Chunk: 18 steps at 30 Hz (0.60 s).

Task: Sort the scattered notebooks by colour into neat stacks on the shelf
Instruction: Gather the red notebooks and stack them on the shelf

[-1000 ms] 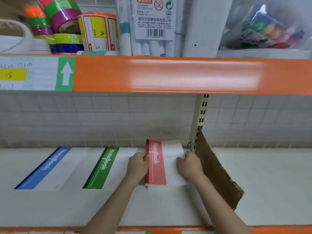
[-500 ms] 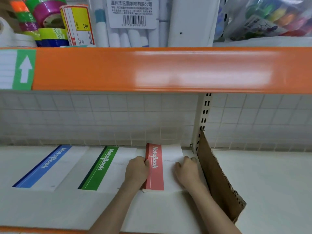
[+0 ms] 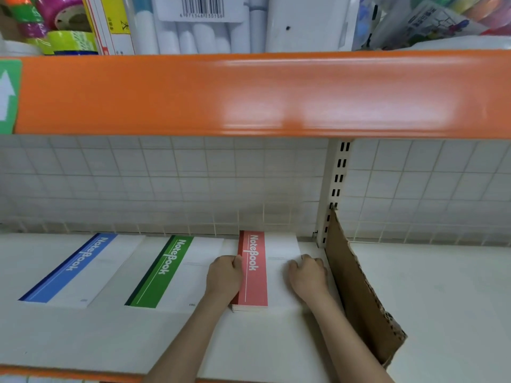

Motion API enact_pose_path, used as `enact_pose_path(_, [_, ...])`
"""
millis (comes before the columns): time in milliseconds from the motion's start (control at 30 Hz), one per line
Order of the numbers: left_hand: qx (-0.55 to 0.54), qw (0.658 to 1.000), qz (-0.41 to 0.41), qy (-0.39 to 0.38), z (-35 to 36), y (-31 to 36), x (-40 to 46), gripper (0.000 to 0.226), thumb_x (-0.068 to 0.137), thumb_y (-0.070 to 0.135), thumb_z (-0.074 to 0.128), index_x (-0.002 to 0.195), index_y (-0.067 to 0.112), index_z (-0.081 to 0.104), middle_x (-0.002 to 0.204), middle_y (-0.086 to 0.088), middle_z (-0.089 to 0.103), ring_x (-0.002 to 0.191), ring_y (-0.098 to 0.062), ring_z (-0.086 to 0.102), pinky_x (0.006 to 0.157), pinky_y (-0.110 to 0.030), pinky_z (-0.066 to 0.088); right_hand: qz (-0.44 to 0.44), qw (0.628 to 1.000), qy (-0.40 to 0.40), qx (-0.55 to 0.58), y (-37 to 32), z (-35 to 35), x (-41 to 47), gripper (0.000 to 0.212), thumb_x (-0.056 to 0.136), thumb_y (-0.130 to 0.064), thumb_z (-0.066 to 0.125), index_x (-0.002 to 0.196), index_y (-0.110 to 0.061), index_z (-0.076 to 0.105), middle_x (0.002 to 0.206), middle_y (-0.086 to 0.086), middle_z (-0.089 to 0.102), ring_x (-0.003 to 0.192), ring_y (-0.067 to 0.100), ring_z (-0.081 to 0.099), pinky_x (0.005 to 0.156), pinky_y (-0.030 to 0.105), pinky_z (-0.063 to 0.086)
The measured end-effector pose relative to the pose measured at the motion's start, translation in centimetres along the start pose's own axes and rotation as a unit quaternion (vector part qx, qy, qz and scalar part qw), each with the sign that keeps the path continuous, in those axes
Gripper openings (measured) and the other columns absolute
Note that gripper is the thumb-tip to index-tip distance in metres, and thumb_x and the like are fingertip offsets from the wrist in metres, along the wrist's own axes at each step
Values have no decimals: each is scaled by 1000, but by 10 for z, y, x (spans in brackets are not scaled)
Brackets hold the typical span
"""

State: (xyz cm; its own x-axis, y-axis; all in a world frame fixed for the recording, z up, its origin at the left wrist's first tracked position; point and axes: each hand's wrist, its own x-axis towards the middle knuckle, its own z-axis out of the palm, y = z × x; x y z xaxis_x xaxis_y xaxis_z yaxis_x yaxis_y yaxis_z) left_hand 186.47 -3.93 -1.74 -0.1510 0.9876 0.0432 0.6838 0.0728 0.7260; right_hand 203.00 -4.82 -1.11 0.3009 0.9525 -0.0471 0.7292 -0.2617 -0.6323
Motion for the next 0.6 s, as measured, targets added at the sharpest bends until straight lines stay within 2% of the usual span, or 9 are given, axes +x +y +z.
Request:
enact_pose_path(100, [-40,999,-22,-26,-2,0,-5,48,104,32,30,87,0,62,79,0,65,61,-3,57,43,-3,36,6,999,0,49,-1,-3,-4,39,97,-23,43,128,2,44,128,21,47,119,33,46,95,33,38])
enact_pose_path(167, [-83,996,-28,-18,-2,1,-12,48,103,31,30,82,-1,59,75,0,65,62,-6,60,46,-6,40,-9,999,6,43,-3,-1,-11,42,97,-24,43,131,2,40,130,20,47,119,33,46,93,32,38])
enact_pose_path(233, [-147,988,-38,4,0,3,-18,48,103,28,30,86,-5,60,81,-13,68,73,-22,66,64,-23,51,-29,999,13,44,-4,3,-18,44,97,-22,42,134,1,35,130,18,49,118,31,49,85,29,39])
enact_pose_path(300, [-213,976,-52,7,3,8,-22,44,102,23,30,86,-5,60,89,-24,67,84,-36,66,77,-40,52,-39,998,15,48,-5,6,-23,44,97,-21,42,135,1,34,129,17,51,113,30,53,77,27,38])
enact_pose_path(333, [-228,972,-58,5,5,10,-24,41,102,20,30,81,-1,59,90,-25,66,84,-37,65,77,-43,52,-41,998,16,46,-5,6,-24,42,97,-20,41,133,0,36,126,16,53,110,30,54,73,26,37])
enact_pose_path(400, [-240,968,-65,6,6,12,-25,35,99,11,32,75,8,58,89,-21,66,80,-34,64,71,-40,51,-40,998,15,45,-6,3,-23,34,96,-19,42,125,-2,39,120,15,56,102,29,56,67,26,35])
enact_pose_path(500, [-259,963,-75,7,6,11,-23,34,96,4,32,94,3,65,95,-17,69,85,-35,67,75,-41,55,-40,998,-1,45,-7,0,-21,32,94,-18,43,122,-4,40,116,14,57,90,25,52,67,26,34])
enact_pose_path(600, [-257,964,-75,8,7,11,-23,38,95,1,29,104,5,66,100,-15,68,89,-34,67,78,-42,56,-41,998,-15,38,-5,0,-22,31,92,-18,46,120,-4,41,117,12,55,98,27,54,69,25,35])
